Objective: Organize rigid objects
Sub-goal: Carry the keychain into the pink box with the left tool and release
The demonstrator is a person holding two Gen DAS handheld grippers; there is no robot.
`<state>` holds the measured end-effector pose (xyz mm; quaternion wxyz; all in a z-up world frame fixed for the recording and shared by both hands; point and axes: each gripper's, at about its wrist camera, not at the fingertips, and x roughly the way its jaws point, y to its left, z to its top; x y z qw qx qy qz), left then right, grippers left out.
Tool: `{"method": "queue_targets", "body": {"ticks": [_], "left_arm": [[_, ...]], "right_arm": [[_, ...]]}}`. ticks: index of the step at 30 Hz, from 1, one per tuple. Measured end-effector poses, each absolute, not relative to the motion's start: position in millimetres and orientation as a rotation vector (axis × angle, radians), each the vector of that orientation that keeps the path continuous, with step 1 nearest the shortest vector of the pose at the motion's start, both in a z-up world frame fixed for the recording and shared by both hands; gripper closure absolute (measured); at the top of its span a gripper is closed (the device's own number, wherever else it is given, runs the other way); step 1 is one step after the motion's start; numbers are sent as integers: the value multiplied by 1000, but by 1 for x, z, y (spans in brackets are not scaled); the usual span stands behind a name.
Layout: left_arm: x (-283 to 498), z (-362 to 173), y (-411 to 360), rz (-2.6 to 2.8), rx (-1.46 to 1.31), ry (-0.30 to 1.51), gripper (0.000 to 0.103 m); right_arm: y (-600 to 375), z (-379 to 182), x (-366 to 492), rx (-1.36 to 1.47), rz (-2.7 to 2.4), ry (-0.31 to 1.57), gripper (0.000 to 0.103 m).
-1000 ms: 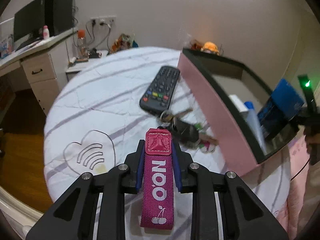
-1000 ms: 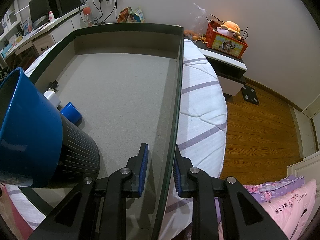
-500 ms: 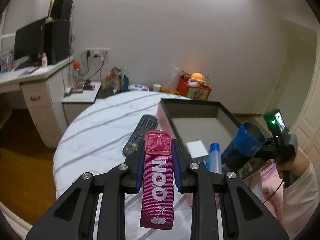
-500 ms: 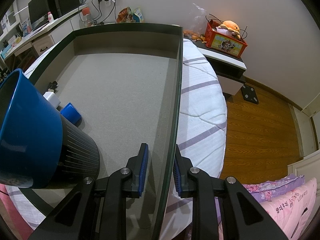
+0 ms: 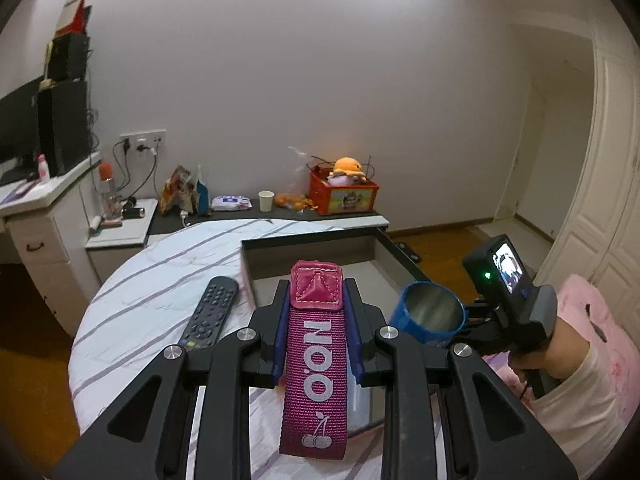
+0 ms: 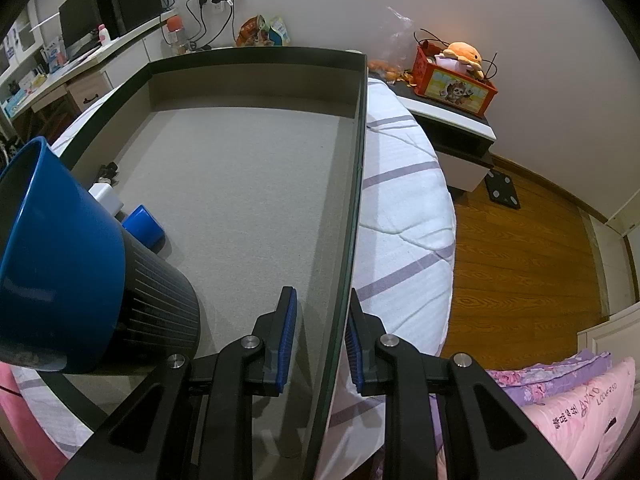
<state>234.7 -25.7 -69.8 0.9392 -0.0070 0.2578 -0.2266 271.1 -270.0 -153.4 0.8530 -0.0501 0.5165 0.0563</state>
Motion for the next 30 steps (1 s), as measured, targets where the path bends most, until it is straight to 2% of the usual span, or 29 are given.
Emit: {"method": "queue_targets", "body": {"ticks": [8, 14, 24, 26, 27, 28, 30], "left_arm": [[260, -77, -55, -479, -4, 551, 79], [291, -111, -78, -462, 15, 650, 78], [296, -123, -86, -428, 47, 676, 76], [295, -123, -83, -428, 32, 678, 60], [293, -121, -82, -424, 27, 674, 34], [292, -120, -80, -421, 21, 663, 16], [286, -116, -76, -424, 11, 636, 14]], "right_arm": [[-269, -155, 272, -110, 129, 1087, 79], [-267, -155, 272, -118, 131, 1085, 79], [-267, -155, 271, -124, 130, 1087, 78], [-266, -155, 271, -123, 130, 1087, 78], [-266, -155, 271, -123, 129, 1087, 78], [-266, -155, 271, -124, 129, 1087, 78], [-267, -155, 271, -123, 129, 1087, 78]]}}
